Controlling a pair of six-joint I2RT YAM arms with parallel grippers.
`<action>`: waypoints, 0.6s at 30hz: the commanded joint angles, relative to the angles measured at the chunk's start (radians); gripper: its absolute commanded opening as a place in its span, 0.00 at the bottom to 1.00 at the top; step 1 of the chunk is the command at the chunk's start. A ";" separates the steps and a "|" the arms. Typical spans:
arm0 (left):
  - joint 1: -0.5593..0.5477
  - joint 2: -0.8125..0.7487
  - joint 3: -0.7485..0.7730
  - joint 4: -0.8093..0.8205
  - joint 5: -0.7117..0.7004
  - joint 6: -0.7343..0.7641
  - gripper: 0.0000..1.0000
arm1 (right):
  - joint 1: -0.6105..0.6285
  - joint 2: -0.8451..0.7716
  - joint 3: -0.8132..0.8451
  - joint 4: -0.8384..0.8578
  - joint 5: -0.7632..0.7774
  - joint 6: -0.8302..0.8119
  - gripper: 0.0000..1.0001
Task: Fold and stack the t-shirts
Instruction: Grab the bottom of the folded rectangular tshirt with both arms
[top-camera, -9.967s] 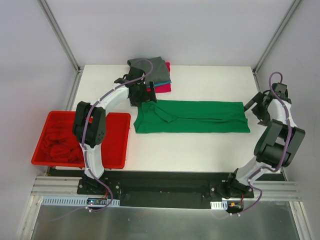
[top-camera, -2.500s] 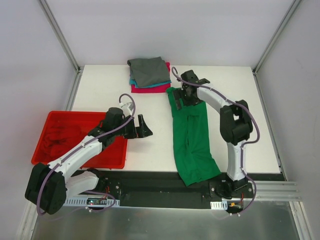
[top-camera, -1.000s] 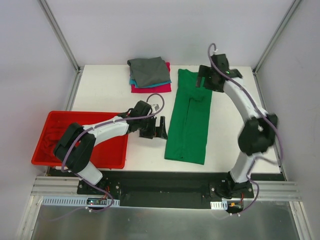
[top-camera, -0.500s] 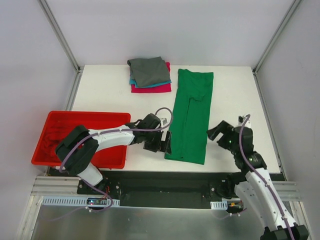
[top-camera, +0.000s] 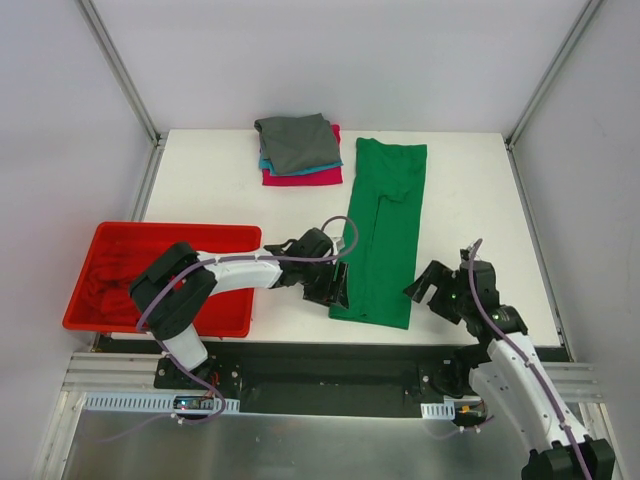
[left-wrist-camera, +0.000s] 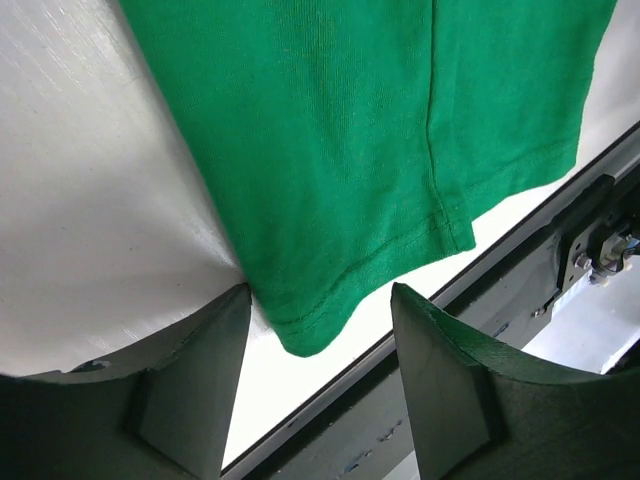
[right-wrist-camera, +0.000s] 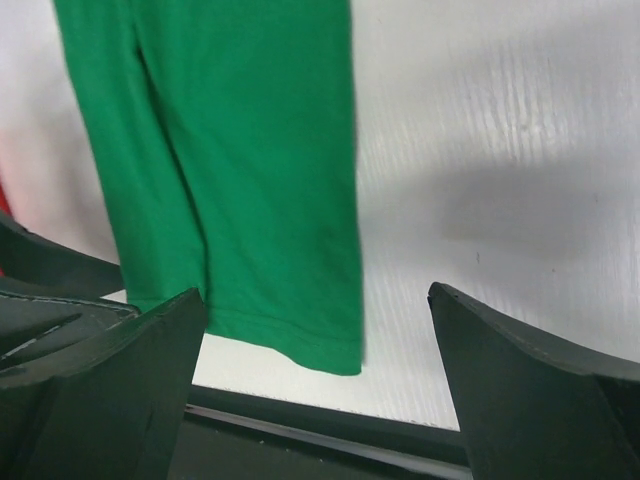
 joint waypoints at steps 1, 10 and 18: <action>-0.017 -0.003 -0.068 -0.050 -0.036 0.004 0.56 | 0.003 0.079 0.059 -0.029 -0.027 -0.030 0.97; -0.020 -0.012 -0.100 -0.067 -0.099 0.000 0.39 | 0.003 0.119 0.079 -0.038 0.027 -0.074 0.97; -0.020 -0.023 -0.093 -0.086 -0.124 0.012 0.23 | 0.000 0.119 0.089 -0.064 0.045 -0.110 0.97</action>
